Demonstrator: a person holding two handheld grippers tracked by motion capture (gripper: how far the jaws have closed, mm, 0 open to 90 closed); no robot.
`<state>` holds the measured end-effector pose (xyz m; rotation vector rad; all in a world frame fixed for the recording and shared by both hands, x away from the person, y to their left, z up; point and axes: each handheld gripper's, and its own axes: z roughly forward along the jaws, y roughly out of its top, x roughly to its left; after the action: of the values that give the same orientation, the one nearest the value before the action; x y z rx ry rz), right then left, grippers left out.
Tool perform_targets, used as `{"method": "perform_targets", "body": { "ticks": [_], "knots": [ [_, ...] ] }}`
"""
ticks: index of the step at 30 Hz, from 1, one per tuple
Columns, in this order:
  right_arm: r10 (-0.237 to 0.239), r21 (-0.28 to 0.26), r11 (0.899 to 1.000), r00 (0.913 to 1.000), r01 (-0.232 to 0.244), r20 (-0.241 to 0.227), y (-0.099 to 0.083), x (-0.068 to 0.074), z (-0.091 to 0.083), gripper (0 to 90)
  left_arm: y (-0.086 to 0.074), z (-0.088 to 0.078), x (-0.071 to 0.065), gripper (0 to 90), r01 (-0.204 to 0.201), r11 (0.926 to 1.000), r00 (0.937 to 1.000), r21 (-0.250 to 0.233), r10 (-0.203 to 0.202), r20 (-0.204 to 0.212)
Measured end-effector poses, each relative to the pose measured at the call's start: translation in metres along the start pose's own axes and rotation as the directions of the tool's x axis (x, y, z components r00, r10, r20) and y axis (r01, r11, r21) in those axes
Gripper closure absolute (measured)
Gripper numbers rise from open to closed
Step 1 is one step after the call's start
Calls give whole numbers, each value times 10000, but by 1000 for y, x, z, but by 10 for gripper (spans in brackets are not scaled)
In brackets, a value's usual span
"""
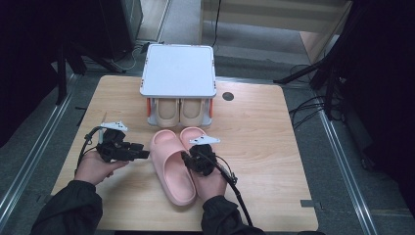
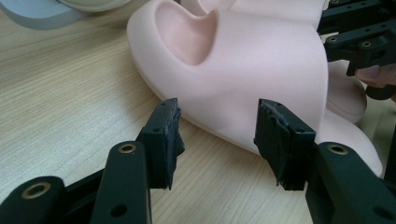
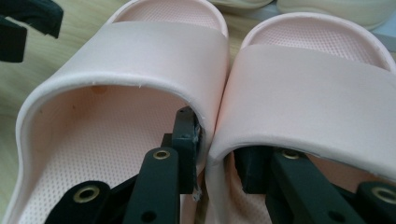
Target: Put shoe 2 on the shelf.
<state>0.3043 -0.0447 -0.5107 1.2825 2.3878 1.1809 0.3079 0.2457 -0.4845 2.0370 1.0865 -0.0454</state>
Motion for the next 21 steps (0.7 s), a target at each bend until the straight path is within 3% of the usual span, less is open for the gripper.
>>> {"method": "perform_targets", "body": {
  "ticks": [5, 9, 11, 14, 17, 21],
  "knots": [
    [-54, 235, 9997, 9992, 63, -400, 0, -3, -6, 755, 0, -1, 1, 492, 55, 10000, 10000, -22, -55, -11],
    [-489, 343, 9981, 9972, 509, -565, 1, -2, -14, 758, -1, -3, 2, 490, 70, 10000, 10000, -38, -70, -33],
    [-814, 262, 9961, 9933, 838, -826, 2, -2, -20, 760, -1, -3, 3, 486, 120, 9999, 9999, -39, -121, -52],
    [-794, 305, 9960, 9902, 834, -1152, 6, -3, -27, 761, -1, -5, 5, 474, 201, 9998, 9998, -73, -201, -69],
    [-1375, 478, 9883, 9815, 1449, -1332, 13, -2, -34, 760, -2, -7, 7, 474, 277, 9995, 9996, -154, -278, -72],
    [-1665, 566, 9826, 9734, 1772, -1574, 21, -5, -41, 760, -3, -11, 10, 472, 409, 9988, 9991, -269, -413, -113]
  ]
}}
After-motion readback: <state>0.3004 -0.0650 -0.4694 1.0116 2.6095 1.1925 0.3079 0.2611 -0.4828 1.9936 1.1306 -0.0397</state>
